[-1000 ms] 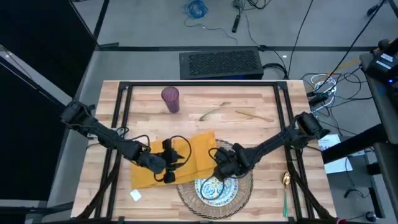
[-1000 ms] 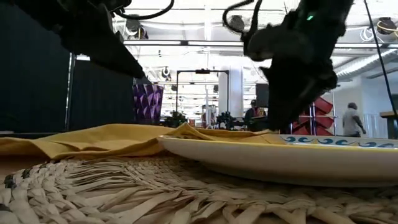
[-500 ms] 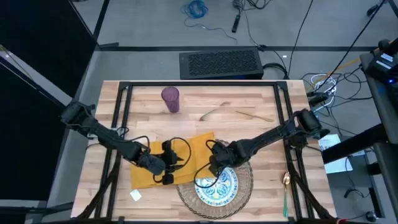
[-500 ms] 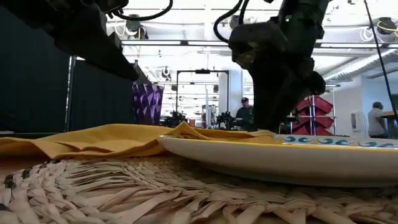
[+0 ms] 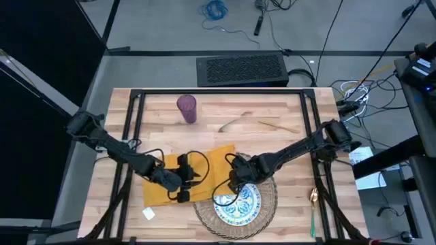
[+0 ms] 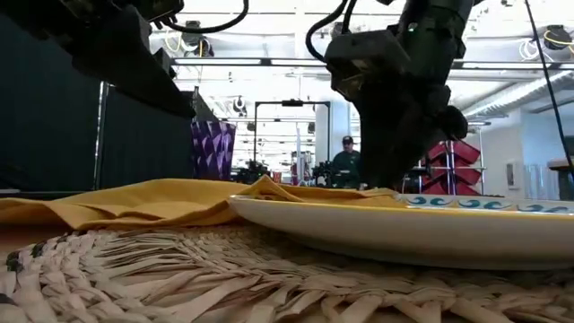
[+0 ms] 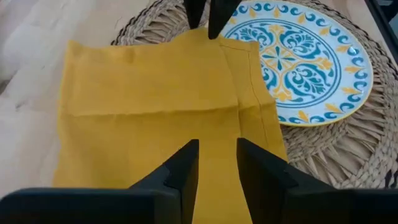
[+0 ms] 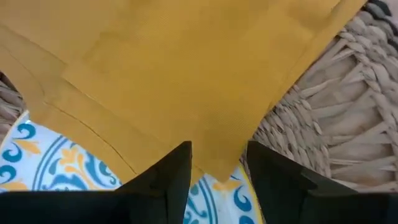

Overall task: Set table place
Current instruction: Fold the yellow table napkin

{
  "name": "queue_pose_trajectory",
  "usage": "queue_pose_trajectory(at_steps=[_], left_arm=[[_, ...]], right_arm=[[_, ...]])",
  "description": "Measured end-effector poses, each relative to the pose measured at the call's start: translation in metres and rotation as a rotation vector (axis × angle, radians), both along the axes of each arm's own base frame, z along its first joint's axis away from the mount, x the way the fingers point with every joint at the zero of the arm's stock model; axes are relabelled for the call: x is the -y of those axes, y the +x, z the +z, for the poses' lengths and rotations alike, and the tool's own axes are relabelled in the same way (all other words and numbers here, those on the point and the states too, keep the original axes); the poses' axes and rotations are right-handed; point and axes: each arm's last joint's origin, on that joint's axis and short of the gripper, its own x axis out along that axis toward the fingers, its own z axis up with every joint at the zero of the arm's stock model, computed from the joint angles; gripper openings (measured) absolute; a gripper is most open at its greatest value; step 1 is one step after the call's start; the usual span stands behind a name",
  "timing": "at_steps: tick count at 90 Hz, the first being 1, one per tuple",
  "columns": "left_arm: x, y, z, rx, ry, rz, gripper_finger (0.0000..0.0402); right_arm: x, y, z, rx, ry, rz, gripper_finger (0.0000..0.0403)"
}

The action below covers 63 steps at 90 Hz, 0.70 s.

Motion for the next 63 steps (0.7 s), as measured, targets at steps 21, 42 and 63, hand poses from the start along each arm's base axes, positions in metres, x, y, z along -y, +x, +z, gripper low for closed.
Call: queue_pose_trajectory(at_steps=[21, 42, 63], left_arm=[[0.0001, -0.0003, -0.0005, -0.008, -0.007, -0.008, 0.0093], [0.0003, -0.0003, -0.0005, -0.009, -0.012, -0.012, 0.0093], [0.0004, -0.0004, -0.0004, -0.010, -0.014, -0.014, 0.0093]], right_arm=[[-0.0001, -0.0002, -0.0035, -0.018, -0.002, -0.001, 0.0144], [-0.0005, 0.0010, -0.0078, -0.029, 0.002, 0.001, 0.0137], [0.0008, 0.0010, -0.0082, -0.034, -0.011, 0.014, 0.0081]])
